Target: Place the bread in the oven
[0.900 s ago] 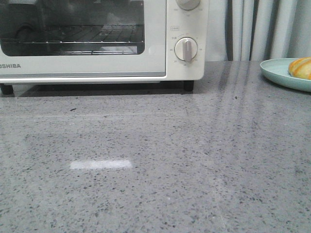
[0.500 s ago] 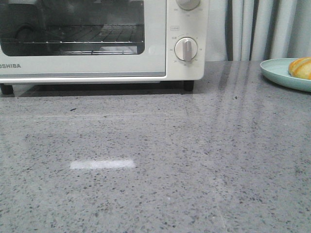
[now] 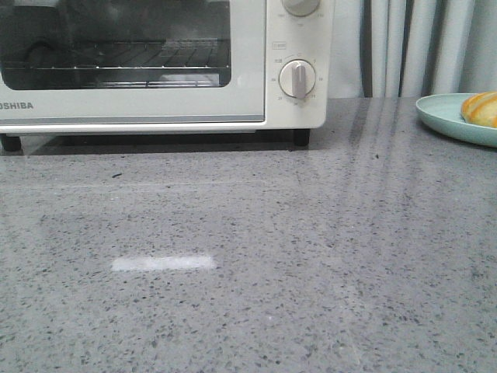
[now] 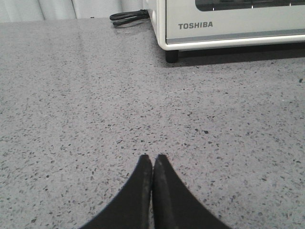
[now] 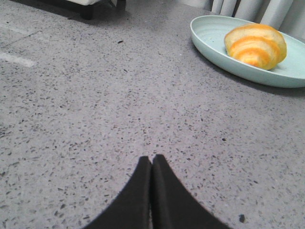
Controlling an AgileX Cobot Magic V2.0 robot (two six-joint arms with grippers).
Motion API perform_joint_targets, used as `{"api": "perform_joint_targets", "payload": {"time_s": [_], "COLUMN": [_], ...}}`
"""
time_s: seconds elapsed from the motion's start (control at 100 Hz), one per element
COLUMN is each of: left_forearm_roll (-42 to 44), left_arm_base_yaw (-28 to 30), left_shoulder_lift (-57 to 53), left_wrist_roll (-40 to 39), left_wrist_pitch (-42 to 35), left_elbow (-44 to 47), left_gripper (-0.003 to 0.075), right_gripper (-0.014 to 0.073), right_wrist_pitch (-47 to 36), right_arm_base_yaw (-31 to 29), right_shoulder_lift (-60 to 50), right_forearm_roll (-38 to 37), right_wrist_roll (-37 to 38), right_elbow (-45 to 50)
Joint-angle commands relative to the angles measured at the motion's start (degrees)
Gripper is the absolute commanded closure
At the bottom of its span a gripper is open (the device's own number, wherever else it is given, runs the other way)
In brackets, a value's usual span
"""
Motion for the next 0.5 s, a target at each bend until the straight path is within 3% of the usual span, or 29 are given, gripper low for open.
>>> {"api": "perform_joint_targets", "payload": {"time_s": [0.0,0.14,0.32,0.49], "left_forearm_roll": [-0.7,-4.0,-41.1,-63.3], "left_arm_base_yaw": [-0.5,-0.5,-0.5,-0.5], "left_shoulder_lift": [-1.8,-1.8,-1.8,-1.8], "left_wrist_roll": [-0.7,-0.7,-0.7,-0.7], "left_wrist_pitch": [-4.1,-5.4,-13.0,-14.9], "left_elbow": [1.5,1.5,1.5,1.4], "left_gripper": [0.0741,0.0741,0.0741,0.0741], "right_gripper": [0.0663,0.0663,0.0663,0.0662], "right_wrist_pitch": [-2.1,-14.8,-34.2,-36.0], "right_arm_base_yaw": [0.1,0.1,0.1,0.1], "right_shoulder_lift": [-1.3,-1.3,-1.3,-1.3], "right_forearm_roll": [-0.9,-2.5,20.2,28.2], "right_wrist_roll": [-0.6,-0.5,4.2,4.6], "right_elbow": [0.7,0.7,0.7,0.7]}}
